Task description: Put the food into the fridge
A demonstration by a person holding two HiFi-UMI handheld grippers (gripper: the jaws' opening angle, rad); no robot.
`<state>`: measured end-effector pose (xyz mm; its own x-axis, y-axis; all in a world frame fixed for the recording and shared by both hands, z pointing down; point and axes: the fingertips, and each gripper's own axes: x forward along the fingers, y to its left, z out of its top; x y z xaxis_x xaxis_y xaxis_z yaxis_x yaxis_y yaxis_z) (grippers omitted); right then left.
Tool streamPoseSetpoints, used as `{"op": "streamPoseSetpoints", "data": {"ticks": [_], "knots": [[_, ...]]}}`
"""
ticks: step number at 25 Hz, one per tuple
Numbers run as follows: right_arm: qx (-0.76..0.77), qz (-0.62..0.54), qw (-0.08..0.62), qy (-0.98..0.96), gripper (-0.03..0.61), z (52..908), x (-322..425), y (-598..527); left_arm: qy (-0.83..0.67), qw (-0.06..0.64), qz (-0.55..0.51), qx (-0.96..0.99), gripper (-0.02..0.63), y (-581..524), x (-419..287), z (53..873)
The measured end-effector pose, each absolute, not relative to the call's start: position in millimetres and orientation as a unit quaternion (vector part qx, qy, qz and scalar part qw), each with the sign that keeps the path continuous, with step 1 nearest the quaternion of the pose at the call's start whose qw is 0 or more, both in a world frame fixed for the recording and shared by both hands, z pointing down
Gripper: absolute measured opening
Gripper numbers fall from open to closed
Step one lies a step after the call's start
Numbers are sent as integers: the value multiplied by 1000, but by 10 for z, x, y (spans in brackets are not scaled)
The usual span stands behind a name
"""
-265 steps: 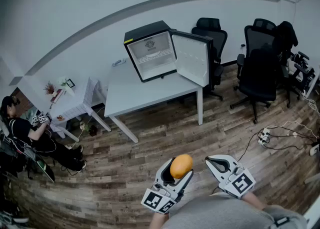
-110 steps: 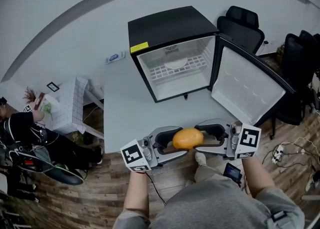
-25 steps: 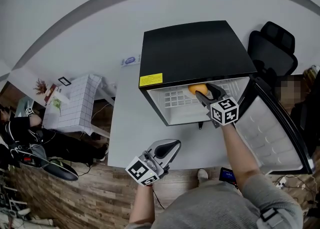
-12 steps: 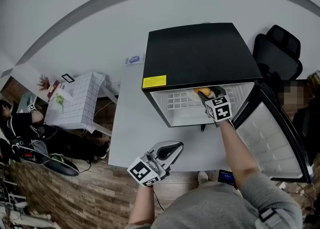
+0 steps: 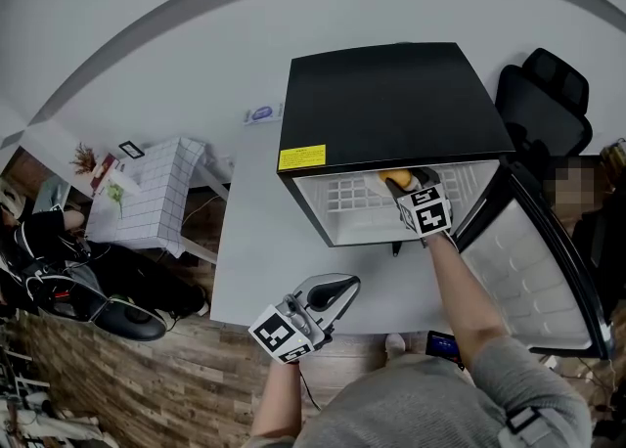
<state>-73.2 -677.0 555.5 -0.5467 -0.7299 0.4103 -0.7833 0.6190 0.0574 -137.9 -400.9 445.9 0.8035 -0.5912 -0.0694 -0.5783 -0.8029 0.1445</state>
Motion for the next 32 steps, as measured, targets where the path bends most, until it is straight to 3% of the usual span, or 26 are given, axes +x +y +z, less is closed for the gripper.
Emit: {"op": "streamPoseSetpoints", "data": {"ticks": [15, 27, 29, 32], "knots": [[457, 30, 194, -867, 249, 5372, -562, -6772, -306, 54, -57, 949, 11, -3942, -1398, 4444], [436, -13, 148, -887, 247, 5050, -536, -6283, -285, 52, -60, 955, 11, -3968, -1266, 4438], [432, -22, 139, -891, 206, 5015, -539, -6163, -280, 51, -60, 957, 11, -3965, -1240, 4440], [427, -36, 129, -894, 76, 4970, -540, -5990, -274, 52, -60, 958, 11, -3955, -1215, 4446]]}}
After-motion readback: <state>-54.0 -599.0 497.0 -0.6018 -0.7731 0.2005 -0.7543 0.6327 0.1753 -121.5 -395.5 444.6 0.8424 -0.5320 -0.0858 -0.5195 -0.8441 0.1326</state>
